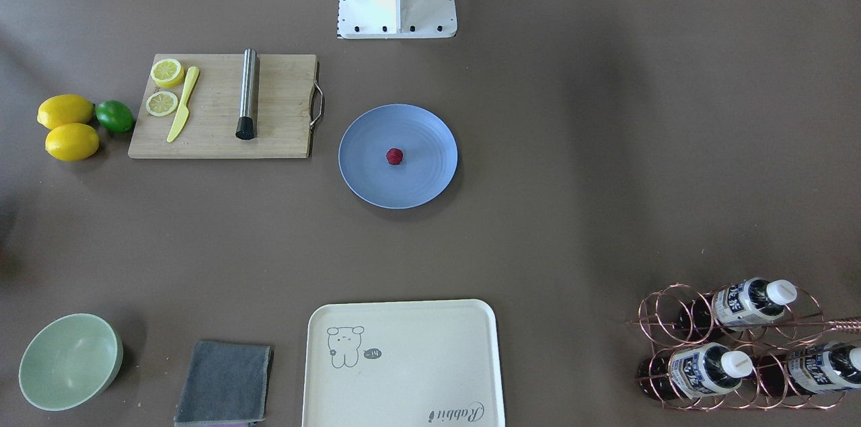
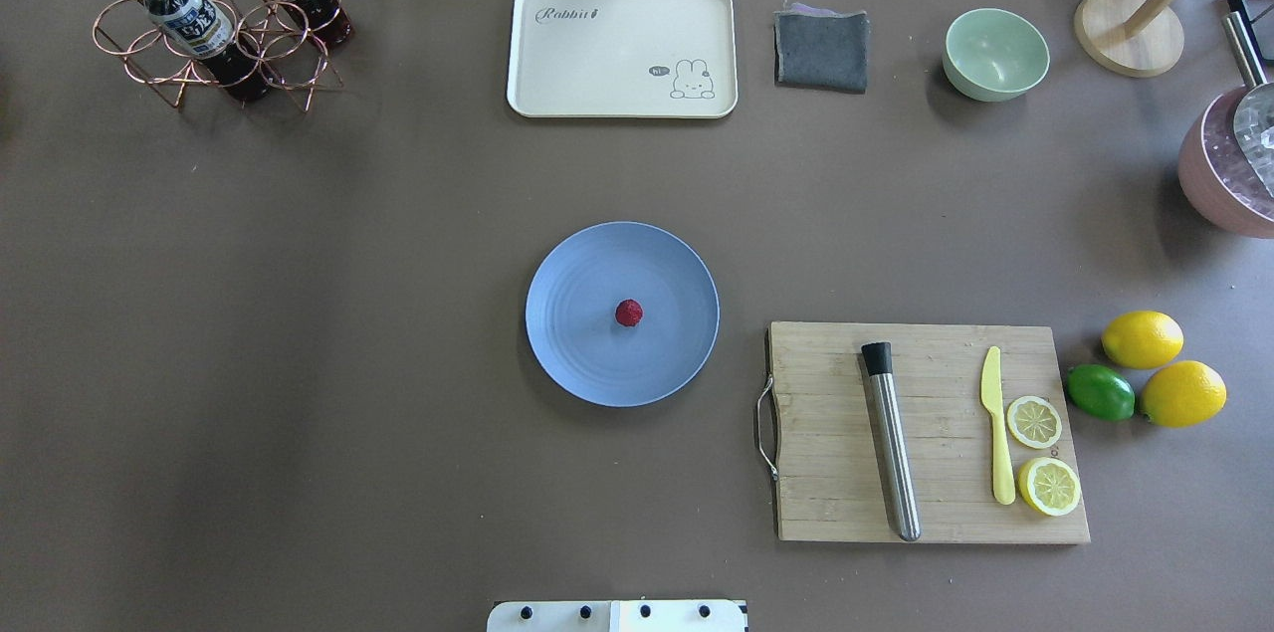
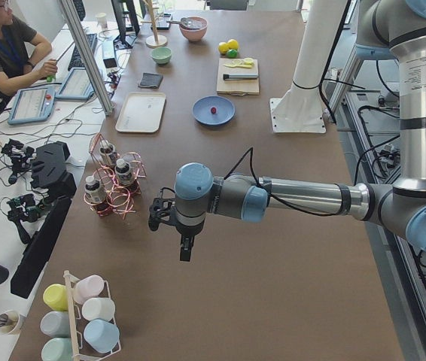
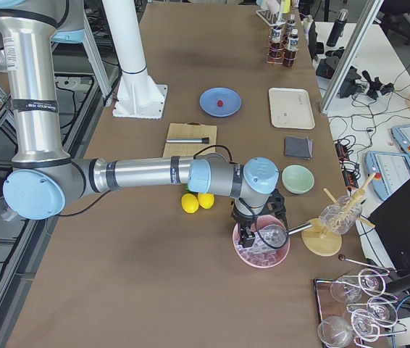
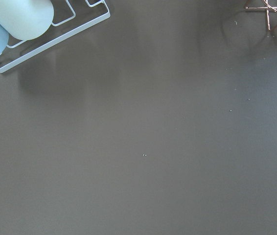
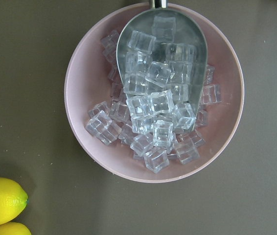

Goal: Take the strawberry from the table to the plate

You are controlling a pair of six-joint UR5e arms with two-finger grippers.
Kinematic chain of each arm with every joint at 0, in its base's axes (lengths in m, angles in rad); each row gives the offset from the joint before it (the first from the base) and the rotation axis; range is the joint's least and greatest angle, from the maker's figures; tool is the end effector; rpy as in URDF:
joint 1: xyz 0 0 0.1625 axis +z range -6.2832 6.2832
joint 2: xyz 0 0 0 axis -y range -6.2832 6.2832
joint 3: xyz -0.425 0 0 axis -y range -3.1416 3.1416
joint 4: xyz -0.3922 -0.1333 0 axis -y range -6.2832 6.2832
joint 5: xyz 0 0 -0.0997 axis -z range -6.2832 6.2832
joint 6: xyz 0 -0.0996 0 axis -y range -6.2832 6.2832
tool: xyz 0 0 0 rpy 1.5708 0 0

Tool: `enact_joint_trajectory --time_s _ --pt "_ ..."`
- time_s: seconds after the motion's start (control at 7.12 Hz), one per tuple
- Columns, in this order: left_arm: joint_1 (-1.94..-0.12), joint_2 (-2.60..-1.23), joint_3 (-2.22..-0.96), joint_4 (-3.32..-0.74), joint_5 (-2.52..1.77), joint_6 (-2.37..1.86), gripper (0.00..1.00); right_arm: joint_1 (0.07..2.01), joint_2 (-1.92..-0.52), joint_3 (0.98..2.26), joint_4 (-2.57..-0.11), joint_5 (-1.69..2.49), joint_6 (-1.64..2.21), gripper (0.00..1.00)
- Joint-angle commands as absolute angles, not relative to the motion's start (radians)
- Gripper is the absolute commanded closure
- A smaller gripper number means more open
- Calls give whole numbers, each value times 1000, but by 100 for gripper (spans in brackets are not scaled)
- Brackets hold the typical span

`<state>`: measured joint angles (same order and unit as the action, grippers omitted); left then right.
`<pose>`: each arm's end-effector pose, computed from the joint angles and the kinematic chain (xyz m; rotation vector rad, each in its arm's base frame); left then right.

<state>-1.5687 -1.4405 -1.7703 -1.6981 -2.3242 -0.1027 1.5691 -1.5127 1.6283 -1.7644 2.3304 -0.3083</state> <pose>-0.0642 -0.4481 0.6086 0.1475 0.7595 -0.0215 0.0639 -0.5081 0.6213 0.0427 -0.7640 -0.2652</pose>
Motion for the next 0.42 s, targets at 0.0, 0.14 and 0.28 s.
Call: enact_joint_trajectory --time_s 0.0,0.14,0.28 --pt "-1568 -1440 -1770 -1698 -2324 -103 3 1569 -1513 1626 -1766 2330 -308 0" --pt "-1568 -1442 -1770 -1698 -2324 -103 3 1569 -1511 1625 -1766 2329 -308 0" --pt "-1568 -1443 -1770 -1698 -2322 -103 3 1569 -1511 1624 -1766 2329 -308 0"
